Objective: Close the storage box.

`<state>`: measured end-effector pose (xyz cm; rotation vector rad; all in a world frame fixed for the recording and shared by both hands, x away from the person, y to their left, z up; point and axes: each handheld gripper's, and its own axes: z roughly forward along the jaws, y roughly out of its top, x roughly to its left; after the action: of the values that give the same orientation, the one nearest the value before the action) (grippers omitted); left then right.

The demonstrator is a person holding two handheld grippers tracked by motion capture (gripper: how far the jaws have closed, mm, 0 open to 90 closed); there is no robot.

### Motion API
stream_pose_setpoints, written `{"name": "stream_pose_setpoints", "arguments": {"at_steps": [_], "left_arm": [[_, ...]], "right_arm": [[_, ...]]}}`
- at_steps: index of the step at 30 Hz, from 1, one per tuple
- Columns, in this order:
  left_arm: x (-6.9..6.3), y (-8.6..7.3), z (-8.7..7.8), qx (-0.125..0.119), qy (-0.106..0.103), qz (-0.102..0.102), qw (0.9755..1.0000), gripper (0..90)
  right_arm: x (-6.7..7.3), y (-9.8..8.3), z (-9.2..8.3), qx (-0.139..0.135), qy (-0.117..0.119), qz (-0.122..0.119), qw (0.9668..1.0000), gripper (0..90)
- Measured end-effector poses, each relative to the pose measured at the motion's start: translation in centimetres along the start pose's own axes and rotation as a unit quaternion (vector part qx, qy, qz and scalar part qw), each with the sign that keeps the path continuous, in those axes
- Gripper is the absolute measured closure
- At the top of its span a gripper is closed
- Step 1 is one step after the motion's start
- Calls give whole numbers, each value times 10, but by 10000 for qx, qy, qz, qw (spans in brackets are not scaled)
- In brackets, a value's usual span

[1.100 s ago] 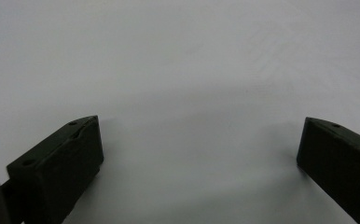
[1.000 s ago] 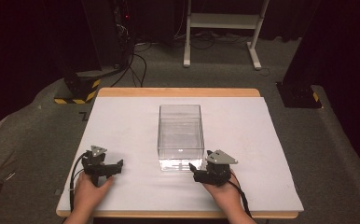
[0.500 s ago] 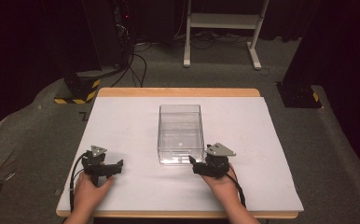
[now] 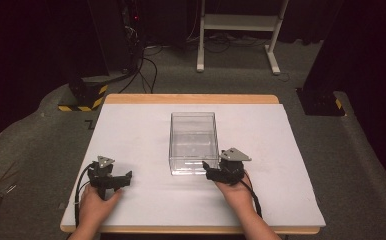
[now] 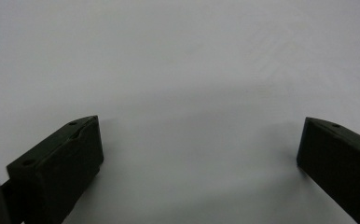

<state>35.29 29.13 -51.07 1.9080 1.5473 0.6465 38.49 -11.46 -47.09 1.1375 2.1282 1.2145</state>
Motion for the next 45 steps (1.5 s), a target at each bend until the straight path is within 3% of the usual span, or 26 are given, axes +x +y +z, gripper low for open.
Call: {"name": "stream_pose_setpoints", "arguments": {"at_steps": [11,26,39,45], "left_arm": [[0,0,0,-5,5,2,10000,6],[0,0,0,-7,6,3,10000,6],[0,0,0,-7,6,4,10000,6],[0,0,0,-8,6,2,10000,6]], "right_arm": [[-3,3,7,51,-20,67,10000,176],[-2,2,5,140,-36,-50,9999,191],[1,-4,-18,24,254,1,9997,203],[-3,-12,-36,-52,318,63,9995,210]]}}
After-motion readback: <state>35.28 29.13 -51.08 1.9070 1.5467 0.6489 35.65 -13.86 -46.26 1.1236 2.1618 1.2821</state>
